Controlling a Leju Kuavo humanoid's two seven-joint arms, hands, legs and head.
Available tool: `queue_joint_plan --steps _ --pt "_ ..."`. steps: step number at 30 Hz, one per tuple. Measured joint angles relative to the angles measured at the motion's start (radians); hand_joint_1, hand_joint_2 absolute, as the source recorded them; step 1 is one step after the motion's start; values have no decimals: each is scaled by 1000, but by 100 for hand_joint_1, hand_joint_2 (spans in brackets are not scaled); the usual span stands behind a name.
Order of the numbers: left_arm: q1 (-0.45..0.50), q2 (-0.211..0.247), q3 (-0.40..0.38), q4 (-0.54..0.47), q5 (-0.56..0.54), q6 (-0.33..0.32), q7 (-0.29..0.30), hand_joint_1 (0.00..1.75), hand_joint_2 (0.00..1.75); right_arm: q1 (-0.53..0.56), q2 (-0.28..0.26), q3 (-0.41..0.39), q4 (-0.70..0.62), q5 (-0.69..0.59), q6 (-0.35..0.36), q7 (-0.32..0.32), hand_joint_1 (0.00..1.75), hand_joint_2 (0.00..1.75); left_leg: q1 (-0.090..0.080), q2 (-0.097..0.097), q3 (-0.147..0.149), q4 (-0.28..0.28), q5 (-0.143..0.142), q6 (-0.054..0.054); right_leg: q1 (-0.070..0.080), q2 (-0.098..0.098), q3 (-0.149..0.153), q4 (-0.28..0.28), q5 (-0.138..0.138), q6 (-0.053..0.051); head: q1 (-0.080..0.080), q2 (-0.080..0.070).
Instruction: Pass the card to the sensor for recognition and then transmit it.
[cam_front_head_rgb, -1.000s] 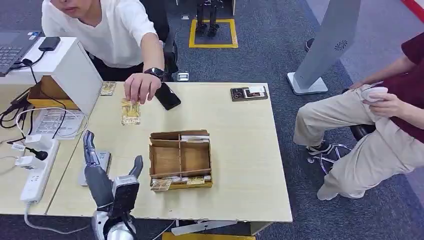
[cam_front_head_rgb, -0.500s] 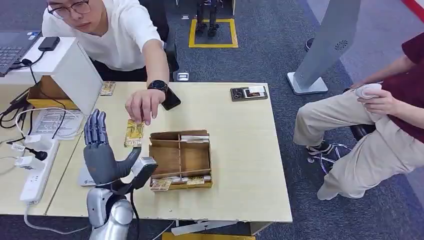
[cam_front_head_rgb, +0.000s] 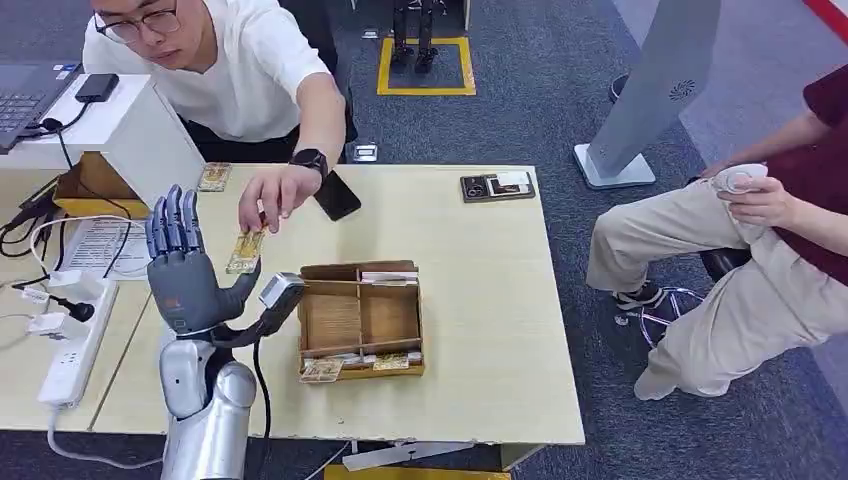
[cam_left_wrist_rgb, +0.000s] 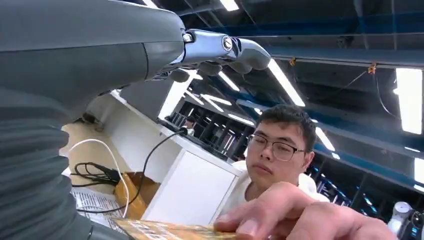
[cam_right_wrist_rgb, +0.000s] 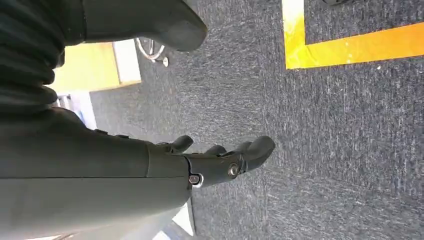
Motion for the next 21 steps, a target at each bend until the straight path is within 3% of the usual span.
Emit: queue_joint_plan --steps 1,8,21 --pt "-1 0 1 0 0 0 1 175 175 0 0 1 1 0 0 0 0 175 0 0 0 0 0 0 0 0 0 0 0 0 0 0" --pt "-2 0 2 -1 62 0 -43 175 175 0 -2 3 4 -1 -1 0 0 175 0 0 0 0 0 0 0 0 0 0 0 0 0 0" --pt "-5 -1 2 -2 67 0 -44 175 175 0 -2 5 7 -1 -2 0 0 175 0 0 0 0 0 0 0 0 0 0 0 0 0 0"
